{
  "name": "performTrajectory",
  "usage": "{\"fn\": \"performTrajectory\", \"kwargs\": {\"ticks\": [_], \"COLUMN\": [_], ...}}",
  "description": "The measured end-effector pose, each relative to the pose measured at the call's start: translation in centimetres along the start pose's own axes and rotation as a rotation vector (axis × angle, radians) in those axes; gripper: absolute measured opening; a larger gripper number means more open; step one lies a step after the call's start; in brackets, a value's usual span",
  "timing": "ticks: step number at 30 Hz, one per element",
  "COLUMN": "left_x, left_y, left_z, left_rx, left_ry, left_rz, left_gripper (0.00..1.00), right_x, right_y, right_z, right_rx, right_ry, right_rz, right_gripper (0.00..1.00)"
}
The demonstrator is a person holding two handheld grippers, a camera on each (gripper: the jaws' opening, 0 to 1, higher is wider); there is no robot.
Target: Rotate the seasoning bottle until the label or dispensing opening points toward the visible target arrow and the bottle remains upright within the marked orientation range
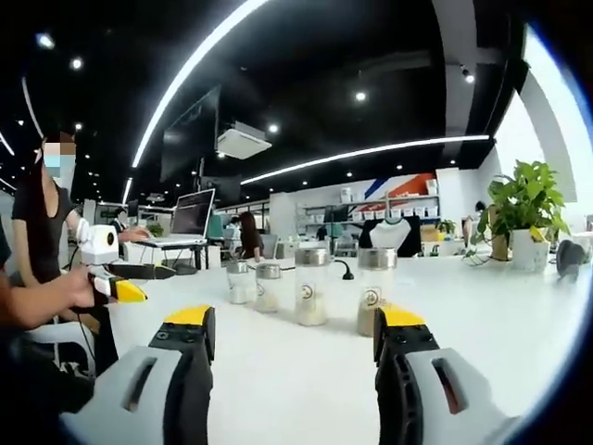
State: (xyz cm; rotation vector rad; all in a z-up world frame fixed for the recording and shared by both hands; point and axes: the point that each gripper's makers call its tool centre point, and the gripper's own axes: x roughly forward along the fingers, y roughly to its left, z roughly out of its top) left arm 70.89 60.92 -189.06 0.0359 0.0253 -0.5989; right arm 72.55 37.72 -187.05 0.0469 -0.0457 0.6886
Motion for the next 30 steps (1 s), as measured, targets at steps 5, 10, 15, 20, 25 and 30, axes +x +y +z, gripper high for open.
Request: {"fn": "performTrajectory", "kwargs": {"ticks": [5,10,15,20,25,30], "left_x": [-0.3,-0.2,-0.3,-0.5,-0.6,-0.7], "left_y": [0.2,0.0,0.4,0.4,0.5,0.7], "left_z": [0.3,0.4,0.0,-0.1,0.0,0.1], "left_rx": [-0.006,-0.004,-0.010,-0.002,0.006,0.008], "left_ry": [-0.014,-0.018,-0.017,-0.011,-0.014,-0.018], "left_rz": [-0.002,-0.009,0.001,0.003,0.011,0.018], "left_gripper": [1.00,1.00,1.00,1.00,1.00,1.00], "right_x": [-0.3,-0.8,-1.7,-1.9,-2.0,-1.8], "right_y": [1.0,1.4,1.6,1.3,1.6,2.1], "right_z": [-0.5,-0.4,-0.8,-1.0,-0.7,-0.6], "right_rx": [-0.004,-0.016,-0.001,0.020,-0.006,-0.040], "right_ry": [0.011,0.024,0.031,0.045,0.038,0.024], "right_rz": [-0.005,0.000,-0.005,-0.019,-0.024,-0.016], "right_gripper": [0.76,0.83,0.93,0.99,0.99,0.99]}}
